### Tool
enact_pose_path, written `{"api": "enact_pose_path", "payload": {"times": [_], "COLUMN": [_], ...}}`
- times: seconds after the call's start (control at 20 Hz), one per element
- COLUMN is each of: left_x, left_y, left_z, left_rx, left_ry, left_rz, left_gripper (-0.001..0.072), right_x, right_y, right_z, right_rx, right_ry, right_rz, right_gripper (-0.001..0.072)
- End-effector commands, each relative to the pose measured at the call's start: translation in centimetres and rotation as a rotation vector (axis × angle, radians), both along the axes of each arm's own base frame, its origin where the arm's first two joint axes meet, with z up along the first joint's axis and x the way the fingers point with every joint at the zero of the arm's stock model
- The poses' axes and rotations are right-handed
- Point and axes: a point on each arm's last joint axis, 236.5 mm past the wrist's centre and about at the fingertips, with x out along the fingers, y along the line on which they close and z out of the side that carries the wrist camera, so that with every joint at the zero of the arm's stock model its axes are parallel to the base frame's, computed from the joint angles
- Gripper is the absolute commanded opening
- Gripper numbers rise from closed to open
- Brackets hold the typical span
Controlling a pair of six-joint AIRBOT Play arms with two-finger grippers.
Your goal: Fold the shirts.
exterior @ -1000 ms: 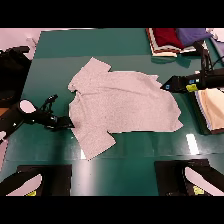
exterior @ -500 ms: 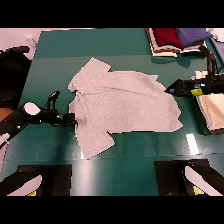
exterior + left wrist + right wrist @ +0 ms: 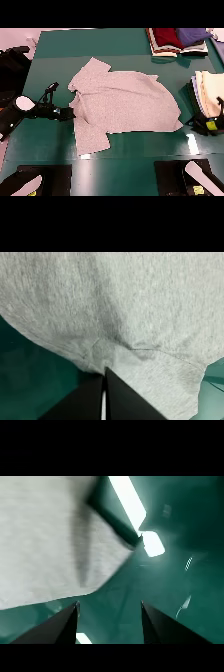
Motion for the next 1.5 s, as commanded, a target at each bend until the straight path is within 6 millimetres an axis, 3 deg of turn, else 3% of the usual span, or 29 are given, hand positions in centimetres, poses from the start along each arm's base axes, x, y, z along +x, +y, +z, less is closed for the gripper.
{"api": "enact_pose_path", "payload": {"times": [0.0,0.35,0.45,0.5,0.6,0.65,0.75,0.8,0.9,0.95,1.1,1.2,1.3,1.4,1.45], "left_x": [0.1,0.0,0.0,-0.2,-0.2,0.3,1.9,2.6,3.1,2.7,-1.8,-6.3,-10.7,-13.3,-13.9], "left_y": [0.0,-0.1,-0.1,-0.1,-0.1,0.0,0.7,1.1,1.9,2.1,3.1,4.6,6.4,8.0,8.6], "left_z": [0.2,0.2,0.2,0.2,1.0,2.3,7.6,11.3,20.9,26.8,43.4,52.4,58.8,62.2,62.8], "left_rx": [0.0,-0.005,-0.005,-0.006,-0.009,-0.01,0.004,0.012,0.014,0.001,-0.044,-0.045,-0.033,0.002,0.027], "left_ry": [-0.006,0.0,0.003,0.009,-0.007,-0.048,-0.203,-0.299,-0.533,-0.672,-1.059,-1.295,-1.495,-1.611,-1.635], "left_rz": [-0.001,0.005,0.004,-0.001,0.001,0.011,0.033,0.045,0.062,0.07,0.095,0.13,0.185,0.237,0.257], "left_gripper": [0.0019,0.0019,0.0018,0.0018,0.0016,0.0017,0.0017,0.0017,0.0017,0.0017,0.0017,0.0017,0.0017,0.0017,0.0016], "right_x": [-0.7,4.9,6.0,6.5,7.7,8.5,10.8,11.8,13.5,13.8,11.6,8.5,5.3,3.0,2.4], "right_y": [0.6,2.2,3.2,3.7,4.4,4.5,4.3,4.2,4.3,4.5,5.7,6.6,6.5,6.1,5.8], "right_z": [-3.4,-4.5,-4.1,-3.7,-1.9,-0.3,5.1,8.5,17.7,22.4,37.3,45.3,51.0,54.3,55.1], "right_rx": [0.121,0.061,0.041,0.032,0.0,-0.027,-0.105,-0.156,-0.28,-0.342,-0.538,-0.662,-0.784,-0.866,-0.881], "right_ry": [0.003,-0.073,-0.094,-0.108,-0.165,-0.214,-0.361,-0.45,-0.669,-0.777,-1.108,-1.282,-1.385,-1.425,-1.432], "right_rz": [-0.117,0.016,0.084,0.113,0.163,0.185,0.221,0.239,0.273,0.283,0.288,0.278,0.226,0.17,0.143], "right_gripper": [0.0402,0.0356,0.0095,0.0012,0.0014,0.0013,0.0013,0.0013,0.0013,0.0013,0.0012,0.0012,0.0012,0.0012,0.0012]}}
